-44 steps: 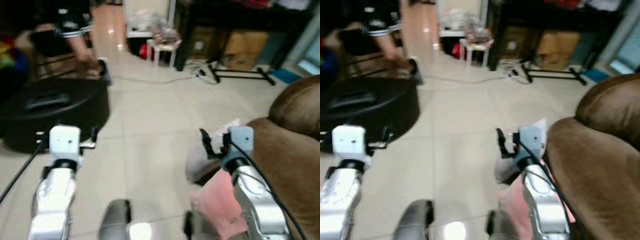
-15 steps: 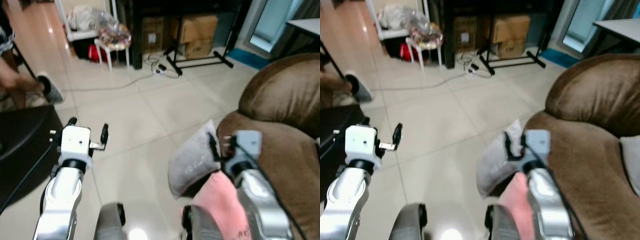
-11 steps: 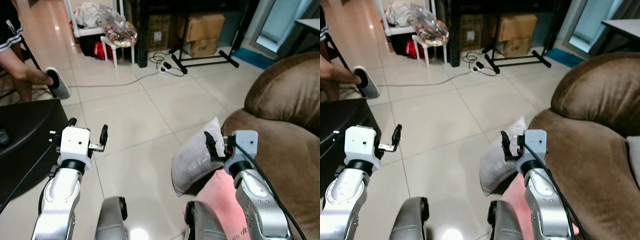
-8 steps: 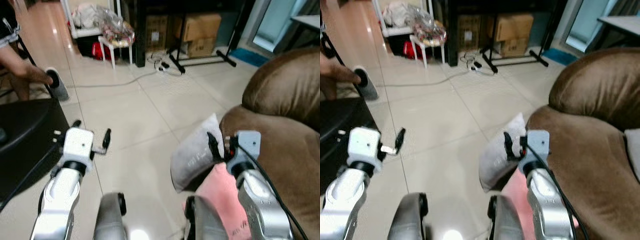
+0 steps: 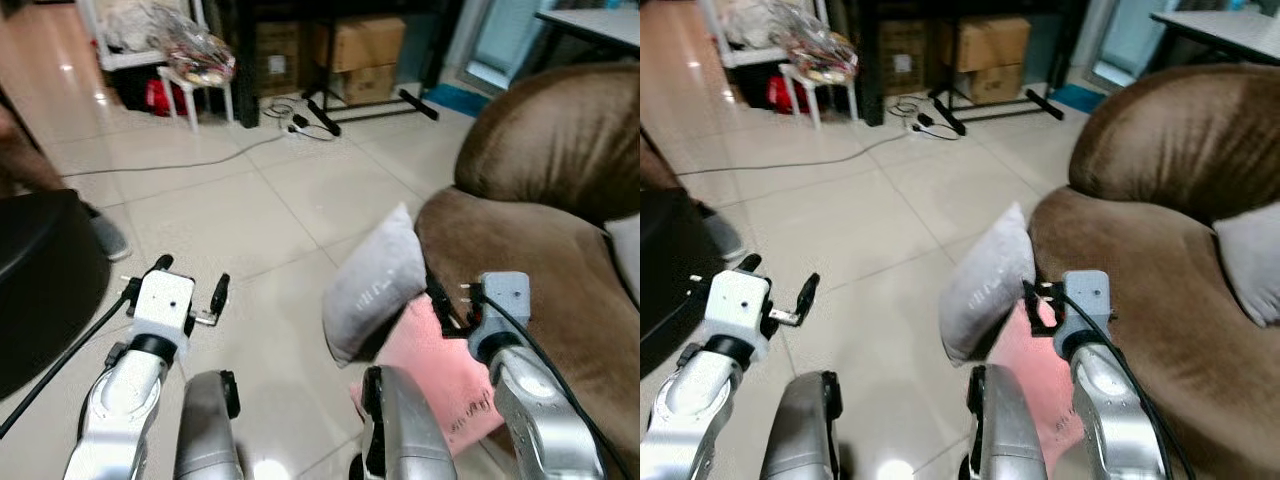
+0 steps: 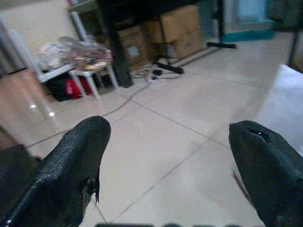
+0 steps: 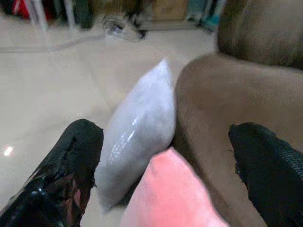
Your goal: Move the pillow to the sofa from floor
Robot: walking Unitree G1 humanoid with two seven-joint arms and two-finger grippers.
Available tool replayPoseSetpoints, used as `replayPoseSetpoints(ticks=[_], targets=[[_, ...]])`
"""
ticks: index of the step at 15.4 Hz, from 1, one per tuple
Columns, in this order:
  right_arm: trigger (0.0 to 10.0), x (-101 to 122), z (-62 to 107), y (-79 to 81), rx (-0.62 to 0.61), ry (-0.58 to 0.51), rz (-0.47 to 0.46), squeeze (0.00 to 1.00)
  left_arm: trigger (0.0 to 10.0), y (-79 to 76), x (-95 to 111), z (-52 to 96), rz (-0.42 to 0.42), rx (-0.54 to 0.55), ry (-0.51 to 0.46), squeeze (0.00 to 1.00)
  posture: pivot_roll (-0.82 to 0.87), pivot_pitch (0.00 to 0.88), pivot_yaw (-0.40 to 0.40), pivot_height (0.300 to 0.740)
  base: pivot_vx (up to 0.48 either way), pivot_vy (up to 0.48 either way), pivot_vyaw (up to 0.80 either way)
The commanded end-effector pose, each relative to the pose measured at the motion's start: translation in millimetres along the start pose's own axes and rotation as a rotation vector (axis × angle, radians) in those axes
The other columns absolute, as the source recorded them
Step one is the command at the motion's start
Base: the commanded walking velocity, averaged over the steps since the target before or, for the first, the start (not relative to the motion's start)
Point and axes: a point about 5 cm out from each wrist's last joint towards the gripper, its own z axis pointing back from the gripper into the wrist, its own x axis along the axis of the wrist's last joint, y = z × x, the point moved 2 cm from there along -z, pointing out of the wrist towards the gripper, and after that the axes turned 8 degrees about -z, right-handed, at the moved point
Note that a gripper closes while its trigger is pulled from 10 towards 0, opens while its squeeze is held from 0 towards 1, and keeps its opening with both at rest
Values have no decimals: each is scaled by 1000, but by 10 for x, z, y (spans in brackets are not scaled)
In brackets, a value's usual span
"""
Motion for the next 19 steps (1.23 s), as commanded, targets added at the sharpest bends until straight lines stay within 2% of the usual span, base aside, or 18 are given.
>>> replayPoseSetpoints(ticks=[1, 3, 6, 8, 9, 10, 11, 13, 14, 17, 19], targets=[[10000, -31, -123, -62, 24, 54, 59, 1000, 10000, -52, 34, 33, -4, -55, -8, 0, -66, 104, -51, 510, 0, 0, 0], [10000, -121, -284, -132, 30, 138, 132, 1000, 10000, -71, 46, 44, -3, -101, -13, 0, -92, 144, -21, 510, 0, 0, 0], [10000, -160, -489, -255, -11, 210, 144, 1000, 10000, -124, 99, 47, -8, -187, -32, 0, -80, 203, -16, 510, 0, 0, 0], [10000, -237, -580, -322, -30, 280, 156, 1000, 10000, -173, 155, 137, -20, -259, -41, 0, -38, 254, -42, 510, 0, 0, 0], [10000, -289, -619, -383, -67, 322, 215, 1000, 10000, -206, 177, 233, -17, -326, -37, 0, -22, 275, -51, 510, 0, 0, 0], [10000, -310, -623, -409, -84, 339, 227, 1000, 10000, -213, 188, 286, -18, -348, -35, 0, -10, 295, -54, 510, 0, 0, 0], [10000, -348, -626, -433, -97, 368, 251, 0, 10000, -213, 206, 368, -10, -373, -27, 0, -3, 311, -55, 510, 0, 0, 0], [10000, -408, -625, -464, -126, 407, 282, 0, 10000, -216, 202, 464, -7, -405, -10, 0, 2, 333, -55, 510, 0, 0, 0], [10000, -401, -632, -486, -164, 395, 266, 0, 10000, -211, 196, 511, -12, -406, 2, 0, 10, 342, -58, 510, 0, 0, 0], [10000, -413, -644, -487, -245, 371, 291, 0, 10000, -155, 218, 595, -17, -397, 28, 0, 34, 356, -63, 510, 0, 0, 0], [2863, -456, -631, -478, -279, 378, 352, 0, 10000, -140, 226, 645, -20, -405, 44, 0, 42, 368, -58, 510, 0, 0, 0]])
